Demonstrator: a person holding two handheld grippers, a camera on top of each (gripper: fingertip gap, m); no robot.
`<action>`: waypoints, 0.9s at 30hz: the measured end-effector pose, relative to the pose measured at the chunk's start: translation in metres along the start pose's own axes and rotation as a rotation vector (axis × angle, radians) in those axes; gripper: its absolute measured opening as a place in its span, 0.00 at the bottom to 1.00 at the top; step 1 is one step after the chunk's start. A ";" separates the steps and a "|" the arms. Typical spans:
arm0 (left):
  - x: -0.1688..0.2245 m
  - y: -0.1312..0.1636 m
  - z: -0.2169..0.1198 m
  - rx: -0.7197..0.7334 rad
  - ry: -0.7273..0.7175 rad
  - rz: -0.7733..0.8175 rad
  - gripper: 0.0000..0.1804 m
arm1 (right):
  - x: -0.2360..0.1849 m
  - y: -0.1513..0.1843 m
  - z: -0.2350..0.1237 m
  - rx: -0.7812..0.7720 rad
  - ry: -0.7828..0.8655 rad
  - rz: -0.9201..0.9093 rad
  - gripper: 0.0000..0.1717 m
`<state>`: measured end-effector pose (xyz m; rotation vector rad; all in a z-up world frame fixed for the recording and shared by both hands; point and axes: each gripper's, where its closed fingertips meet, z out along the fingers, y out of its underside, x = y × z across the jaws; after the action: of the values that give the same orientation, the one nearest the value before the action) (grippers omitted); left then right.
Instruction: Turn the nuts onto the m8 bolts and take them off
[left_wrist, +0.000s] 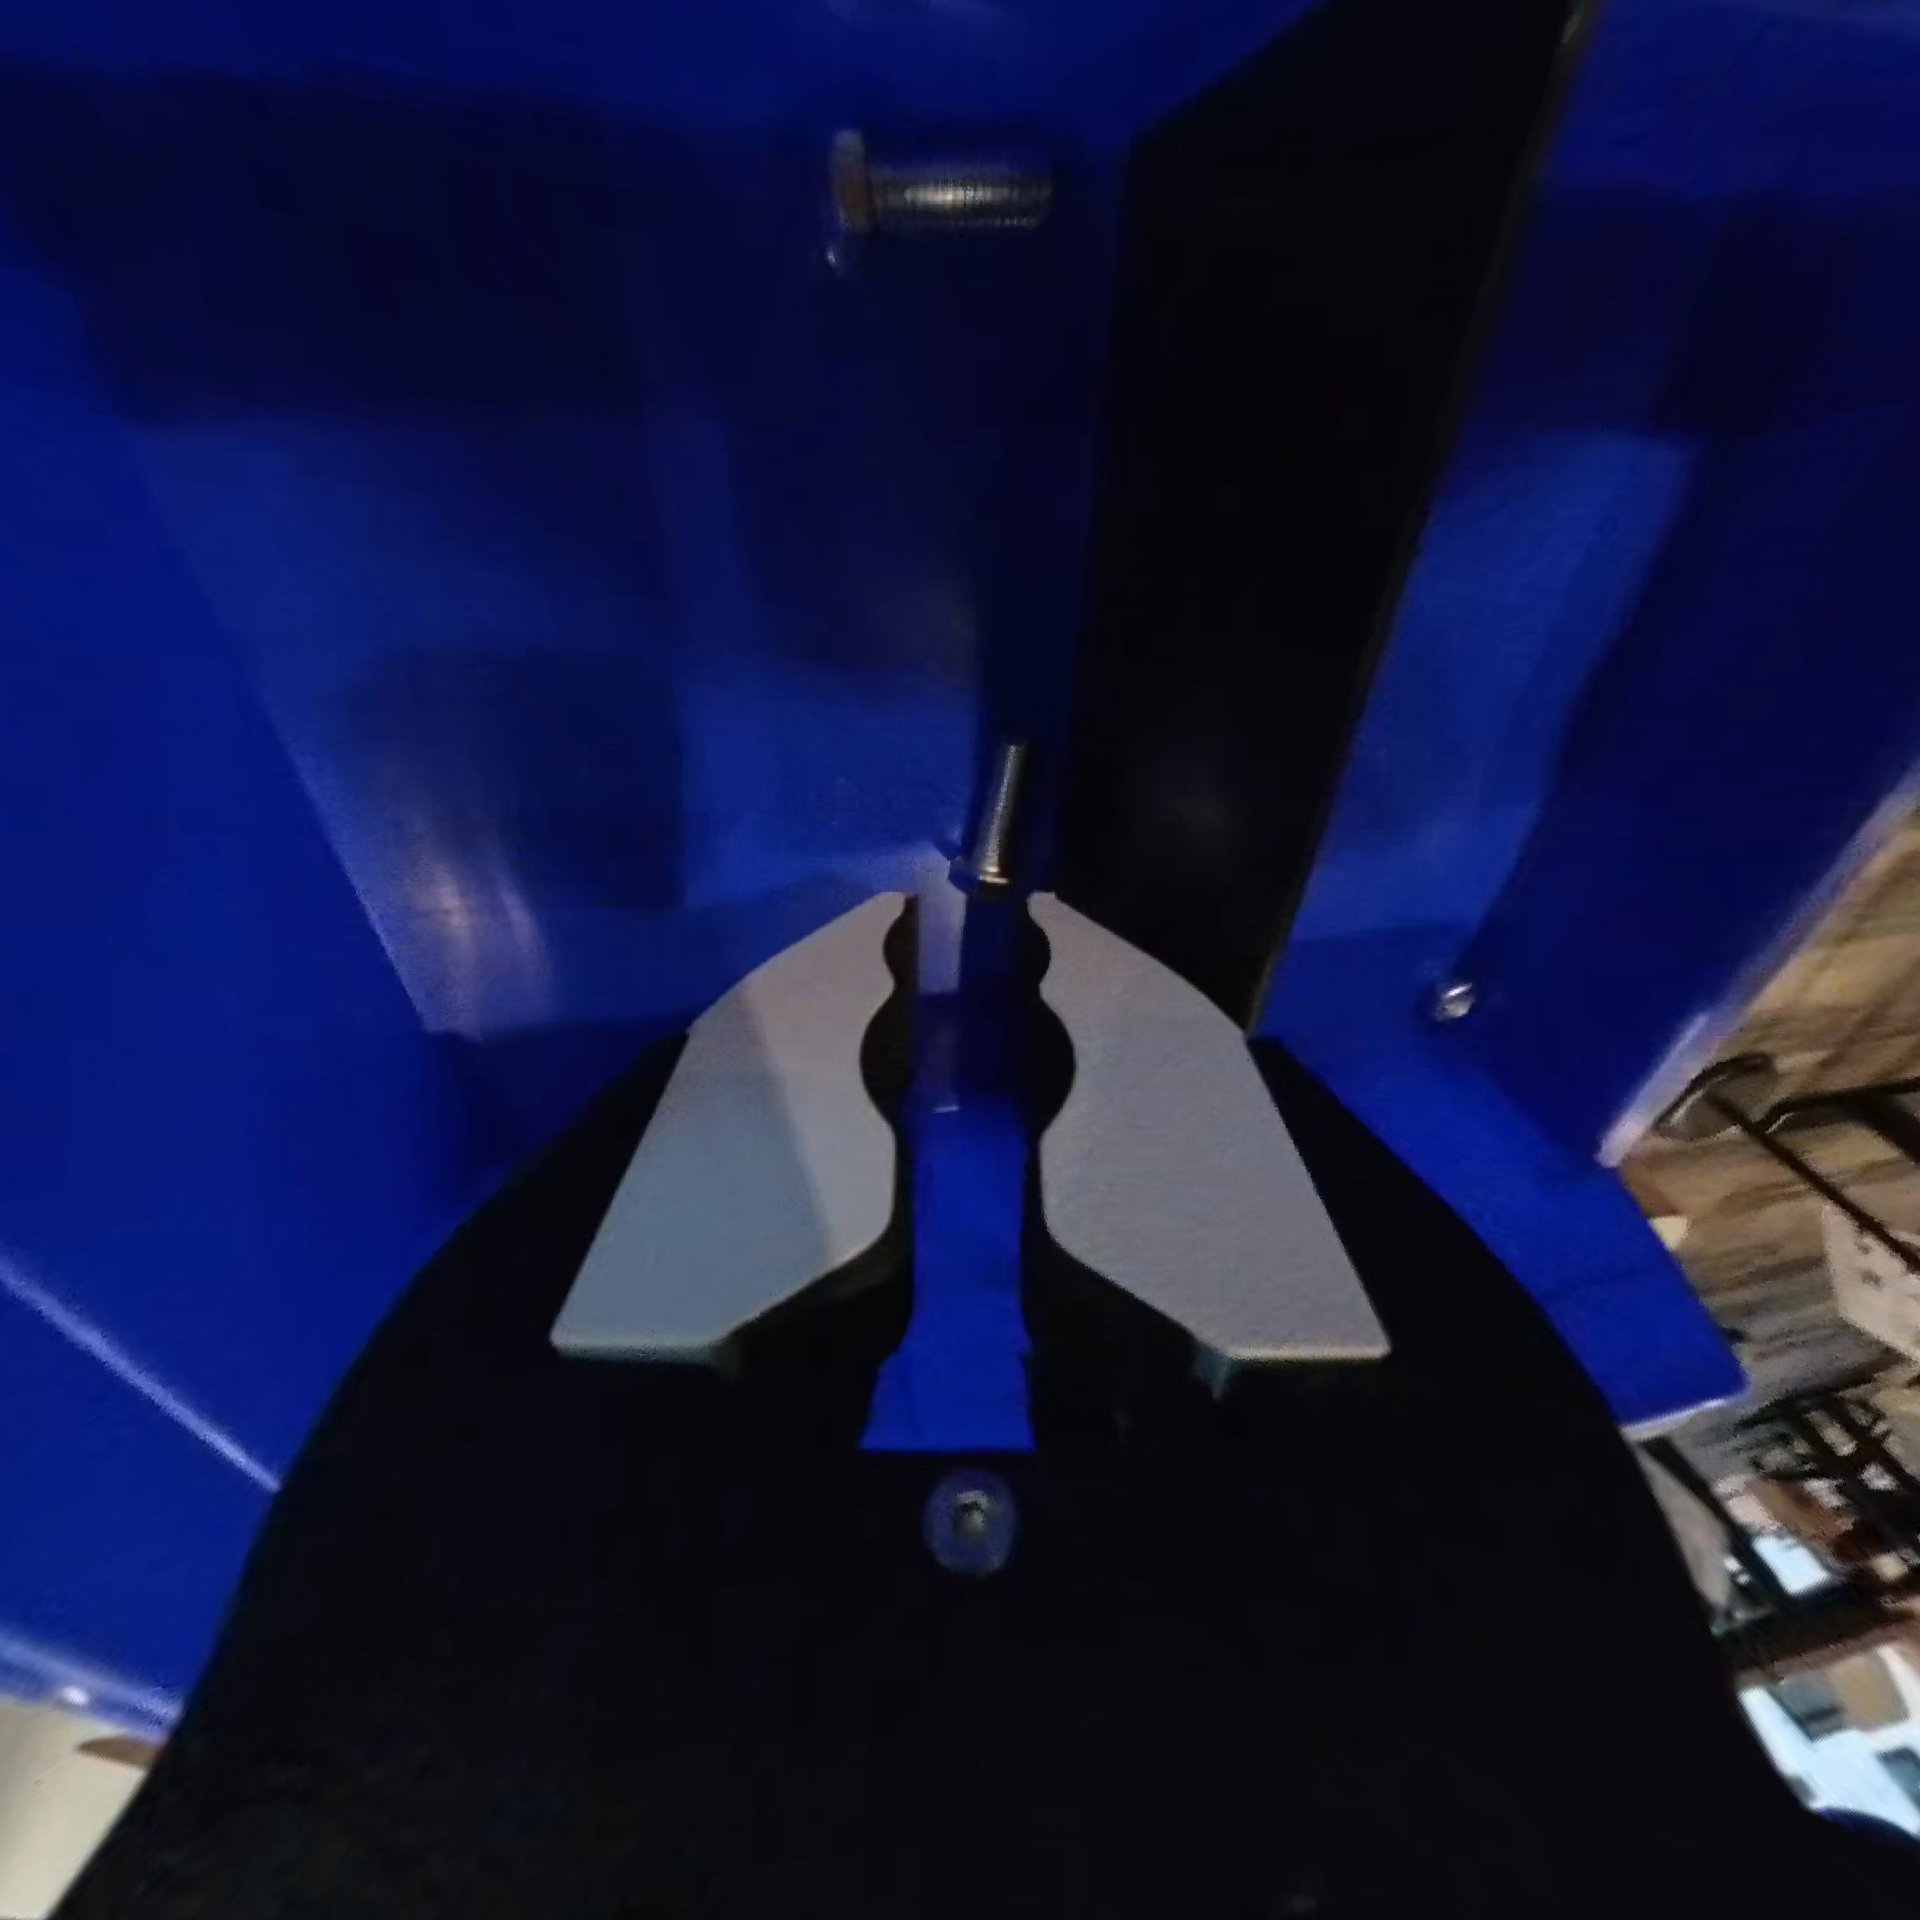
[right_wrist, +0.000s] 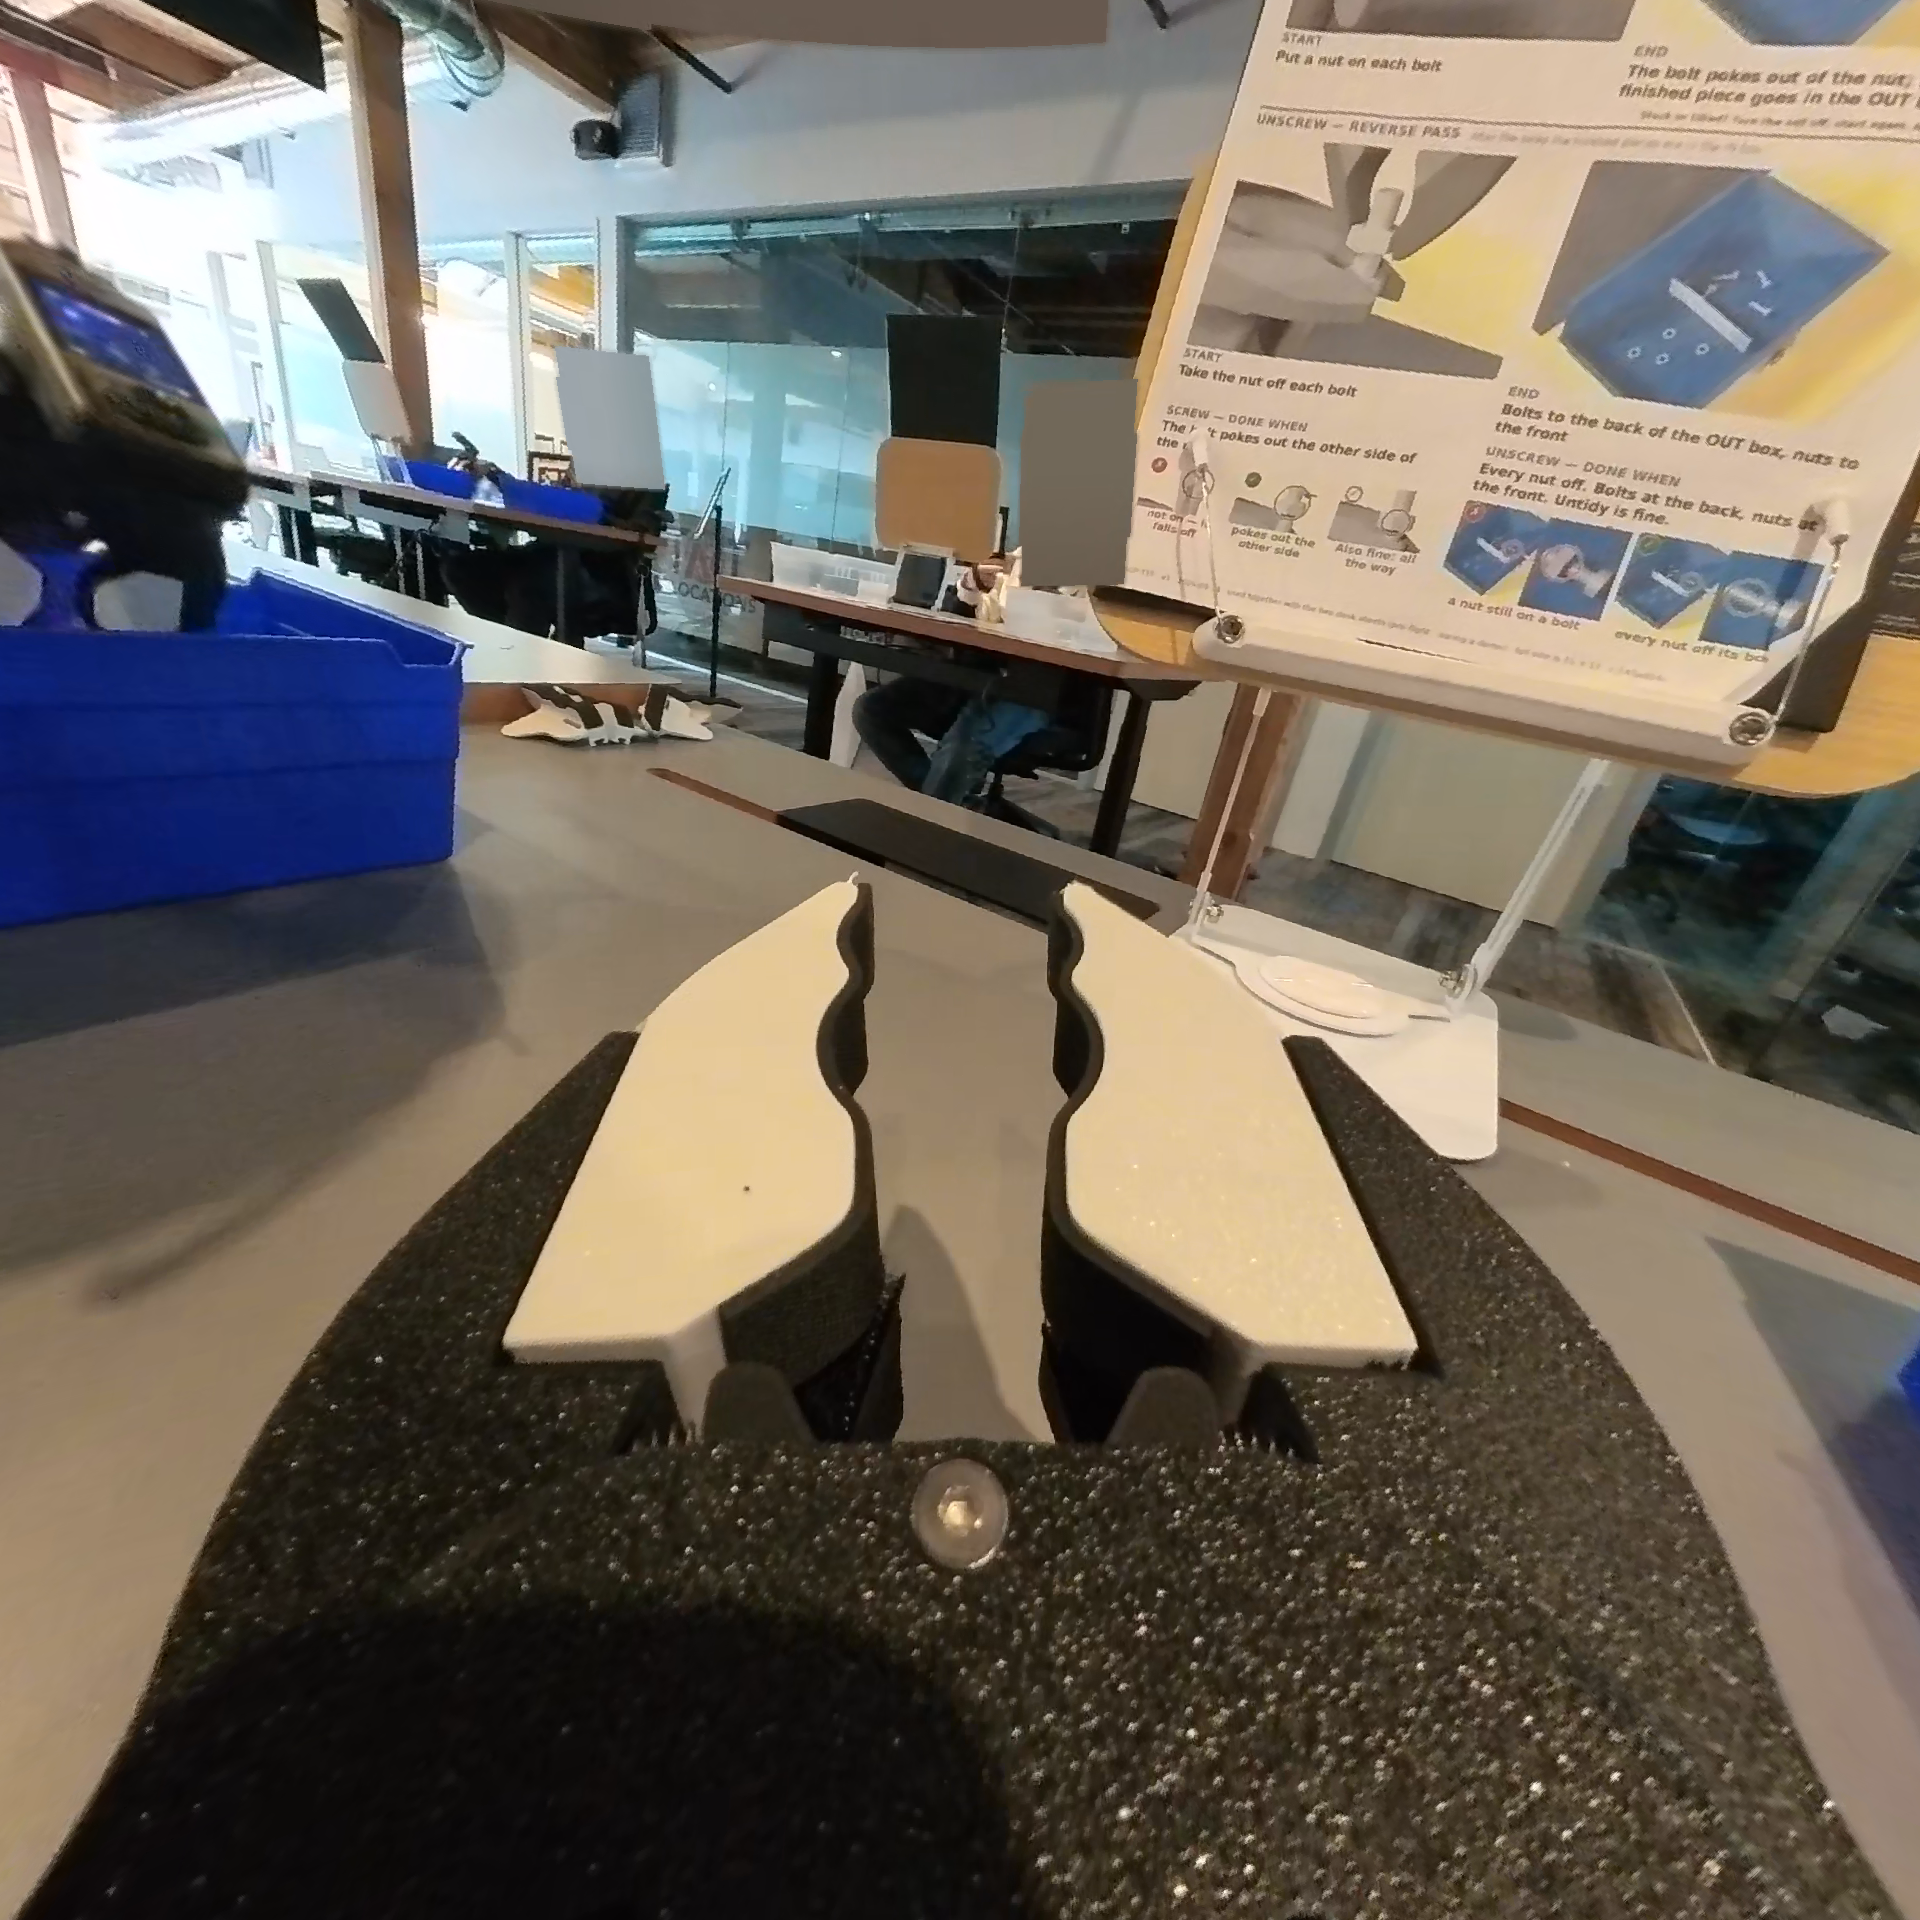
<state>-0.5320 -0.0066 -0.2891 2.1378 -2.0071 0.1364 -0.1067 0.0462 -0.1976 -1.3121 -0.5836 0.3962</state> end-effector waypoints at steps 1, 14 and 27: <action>0.000 0.001 0.003 -0.007 -0.004 0.026 0.09 | 0.000 0.000 0.000 -0.002 -0.001 0.000 0.18; 0.013 0.004 0.010 -0.048 0.162 0.118 0.00 | -0.004 0.002 0.001 -0.013 -0.019 -0.010 0.18; 0.000 0.005 0.015 -0.086 0.109 0.135 0.00 | -0.005 0.002 0.002 -0.018 -0.028 -0.013 0.18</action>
<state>-0.5386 -0.0101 -0.3034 1.9012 -2.0546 0.1802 -0.1115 0.0451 -0.2005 -1.3214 -0.6196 0.3999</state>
